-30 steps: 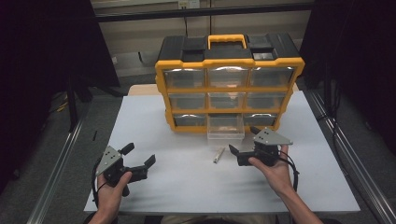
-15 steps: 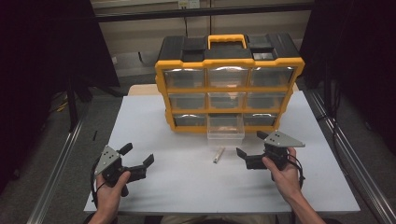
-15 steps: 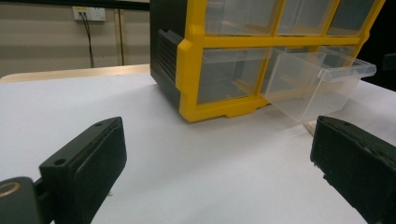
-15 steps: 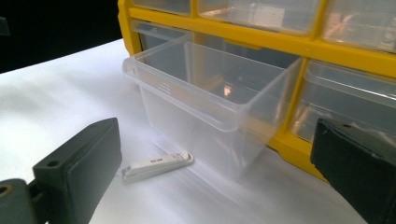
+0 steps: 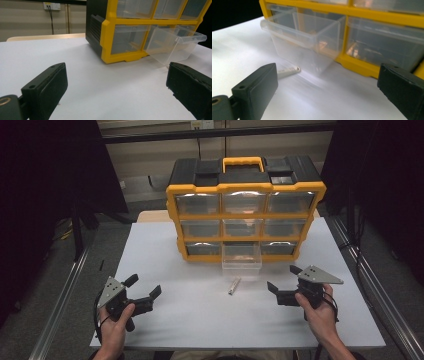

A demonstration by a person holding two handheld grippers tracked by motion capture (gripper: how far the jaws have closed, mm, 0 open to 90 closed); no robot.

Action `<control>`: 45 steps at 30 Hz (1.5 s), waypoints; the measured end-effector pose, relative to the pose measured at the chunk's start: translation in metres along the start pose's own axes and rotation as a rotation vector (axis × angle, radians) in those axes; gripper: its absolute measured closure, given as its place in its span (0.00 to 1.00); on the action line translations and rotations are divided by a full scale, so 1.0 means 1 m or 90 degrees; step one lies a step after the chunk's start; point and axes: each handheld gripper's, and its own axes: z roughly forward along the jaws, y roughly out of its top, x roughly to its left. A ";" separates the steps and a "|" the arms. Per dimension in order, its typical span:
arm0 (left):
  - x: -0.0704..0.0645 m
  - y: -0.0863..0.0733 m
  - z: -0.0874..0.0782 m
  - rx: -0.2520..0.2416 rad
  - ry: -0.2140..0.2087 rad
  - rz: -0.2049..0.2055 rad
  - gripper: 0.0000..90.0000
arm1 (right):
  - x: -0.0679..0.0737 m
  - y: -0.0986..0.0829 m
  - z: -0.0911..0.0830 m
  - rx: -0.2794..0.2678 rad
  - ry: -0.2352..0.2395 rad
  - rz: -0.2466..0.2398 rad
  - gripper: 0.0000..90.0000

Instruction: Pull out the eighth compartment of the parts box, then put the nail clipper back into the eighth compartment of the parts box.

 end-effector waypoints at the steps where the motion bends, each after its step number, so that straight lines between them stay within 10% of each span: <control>1: 0.000 0.000 -0.001 -0.001 0.001 0.005 0.04 | -0.001 -0.002 -0.003 0.001 -0.003 0.002 0.03; 21: -0.001 0.001 0.000 -0.002 -0.008 0.006 0.04 | -0.019 -0.021 -0.030 -0.002 -0.037 0.053 0.03; 45: -0.005 0.002 0.006 0.010 -0.021 0.023 0.04 | 0.023 -0.007 0.001 0.124 0.154 -0.047 0.05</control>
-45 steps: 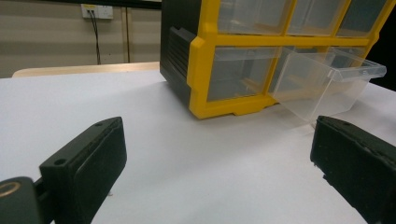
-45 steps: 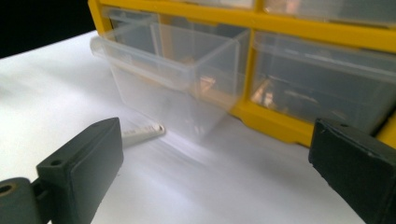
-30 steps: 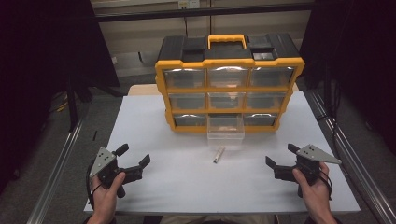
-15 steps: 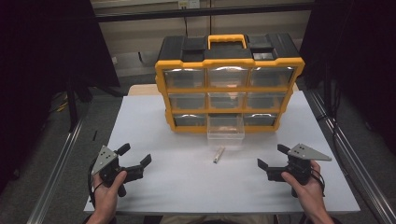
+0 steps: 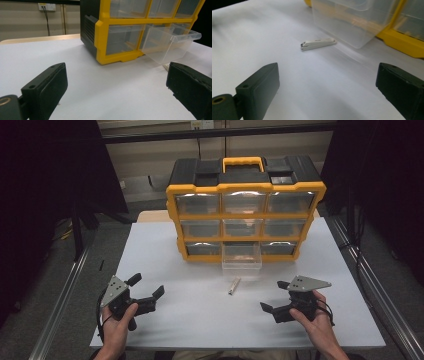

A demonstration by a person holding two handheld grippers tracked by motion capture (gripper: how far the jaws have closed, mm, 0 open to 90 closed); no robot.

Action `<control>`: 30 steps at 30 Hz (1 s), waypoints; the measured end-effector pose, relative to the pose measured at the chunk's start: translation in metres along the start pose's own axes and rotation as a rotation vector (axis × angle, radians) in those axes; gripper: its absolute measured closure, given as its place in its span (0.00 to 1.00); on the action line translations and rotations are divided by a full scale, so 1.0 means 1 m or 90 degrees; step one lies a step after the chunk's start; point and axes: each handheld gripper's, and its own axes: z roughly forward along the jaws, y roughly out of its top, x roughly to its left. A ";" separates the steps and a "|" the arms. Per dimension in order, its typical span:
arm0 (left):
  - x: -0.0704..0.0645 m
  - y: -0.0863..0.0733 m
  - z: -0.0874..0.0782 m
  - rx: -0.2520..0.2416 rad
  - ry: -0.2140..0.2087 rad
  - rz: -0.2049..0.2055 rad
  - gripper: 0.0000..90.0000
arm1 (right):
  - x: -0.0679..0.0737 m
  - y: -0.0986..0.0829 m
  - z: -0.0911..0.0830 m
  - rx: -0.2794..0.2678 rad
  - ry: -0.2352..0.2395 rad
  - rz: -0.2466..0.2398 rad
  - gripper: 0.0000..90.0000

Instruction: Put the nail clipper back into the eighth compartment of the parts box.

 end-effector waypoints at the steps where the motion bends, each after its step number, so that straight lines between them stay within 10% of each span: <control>1: -0.001 0.000 0.001 -0.003 0.004 -0.006 0.04 | 0.001 0.002 0.002 0.007 0.008 -0.001 0.05; 9: 0.000 0.000 -0.001 0.001 0.002 0.001 0.04 | 0.012 0.016 0.022 0.060 0.058 -0.021 0.05; 23: 0.000 0.001 -0.001 -0.001 -0.003 0.000 0.04 | 0.030 0.036 0.058 0.105 0.056 -0.011 0.07; 30: -0.001 0.001 0.000 0.000 -0.004 0.002 0.04 | 0.036 0.046 0.076 0.155 0.014 0.046 0.10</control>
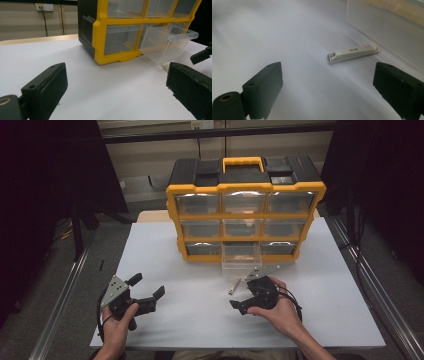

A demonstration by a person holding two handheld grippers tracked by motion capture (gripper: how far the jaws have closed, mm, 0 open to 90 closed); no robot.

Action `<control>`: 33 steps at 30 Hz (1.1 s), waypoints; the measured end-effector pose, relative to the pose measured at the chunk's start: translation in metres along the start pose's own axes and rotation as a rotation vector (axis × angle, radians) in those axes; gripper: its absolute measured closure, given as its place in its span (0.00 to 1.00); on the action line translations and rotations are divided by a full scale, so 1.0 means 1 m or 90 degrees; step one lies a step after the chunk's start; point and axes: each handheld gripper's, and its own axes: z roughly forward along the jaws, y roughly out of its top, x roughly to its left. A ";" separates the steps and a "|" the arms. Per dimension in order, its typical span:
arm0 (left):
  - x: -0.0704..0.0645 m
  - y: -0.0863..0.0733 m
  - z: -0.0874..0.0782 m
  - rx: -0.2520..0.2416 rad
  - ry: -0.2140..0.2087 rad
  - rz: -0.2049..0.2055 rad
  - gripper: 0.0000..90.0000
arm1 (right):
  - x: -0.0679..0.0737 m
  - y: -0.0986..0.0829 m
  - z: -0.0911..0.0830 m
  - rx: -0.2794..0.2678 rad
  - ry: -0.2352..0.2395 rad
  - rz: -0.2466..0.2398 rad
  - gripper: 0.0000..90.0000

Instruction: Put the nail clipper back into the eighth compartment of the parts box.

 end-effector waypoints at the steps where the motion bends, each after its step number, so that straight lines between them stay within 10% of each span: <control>1: 0.000 0.000 0.000 0.000 0.000 -0.002 0.04 | 0.001 0.002 0.002 0.008 -0.002 0.003 0.11; 23: 0.000 0.000 -0.001 -0.006 -0.004 -0.004 0.04 | 0.000 0.029 0.028 0.114 -0.059 0.140 0.31; 33: 0.001 0.000 -0.001 0.000 -0.004 0.004 0.04 | -0.006 0.036 0.035 0.141 -0.062 0.155 0.43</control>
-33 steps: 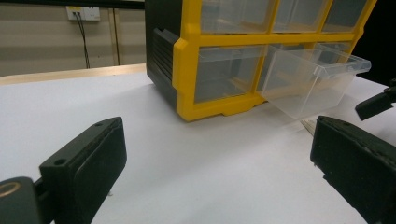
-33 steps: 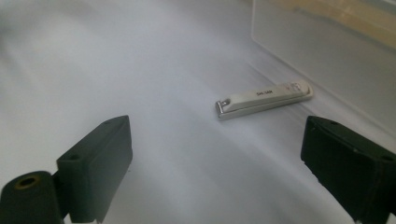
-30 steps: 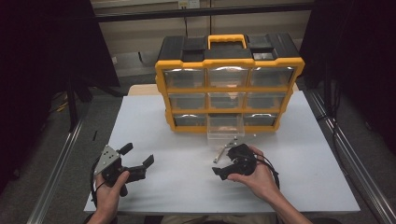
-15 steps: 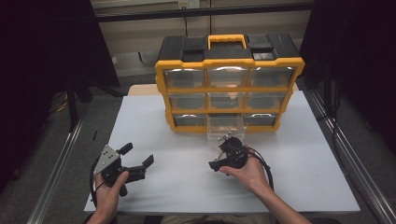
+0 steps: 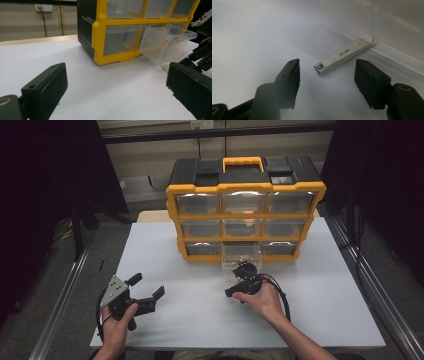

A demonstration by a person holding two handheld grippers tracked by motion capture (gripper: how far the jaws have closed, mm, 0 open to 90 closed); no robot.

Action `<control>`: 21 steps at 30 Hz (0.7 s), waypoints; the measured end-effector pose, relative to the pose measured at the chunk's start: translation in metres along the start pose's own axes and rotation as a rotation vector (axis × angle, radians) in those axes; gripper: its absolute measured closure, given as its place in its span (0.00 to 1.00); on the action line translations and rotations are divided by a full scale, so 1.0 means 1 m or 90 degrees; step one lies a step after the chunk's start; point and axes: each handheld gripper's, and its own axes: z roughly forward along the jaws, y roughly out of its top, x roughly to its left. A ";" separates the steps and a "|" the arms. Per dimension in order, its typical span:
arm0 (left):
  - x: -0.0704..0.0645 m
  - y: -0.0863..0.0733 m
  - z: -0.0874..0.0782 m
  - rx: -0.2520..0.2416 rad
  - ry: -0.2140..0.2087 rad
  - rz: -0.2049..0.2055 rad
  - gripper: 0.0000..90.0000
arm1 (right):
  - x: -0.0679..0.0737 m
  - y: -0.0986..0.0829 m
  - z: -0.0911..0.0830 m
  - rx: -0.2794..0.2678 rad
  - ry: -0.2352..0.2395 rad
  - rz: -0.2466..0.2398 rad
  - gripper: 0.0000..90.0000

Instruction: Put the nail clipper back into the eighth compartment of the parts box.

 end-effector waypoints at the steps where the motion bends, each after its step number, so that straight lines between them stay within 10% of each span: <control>1: 0.000 0.000 0.000 -0.001 0.000 0.000 0.04 | 0.000 0.000 0.000 0.000 -0.005 0.000 0.44; 21: 0.000 0.000 0.000 -0.004 -0.002 0.000 0.04 | 0.002 0.012 0.009 0.051 -0.041 0.049 0.53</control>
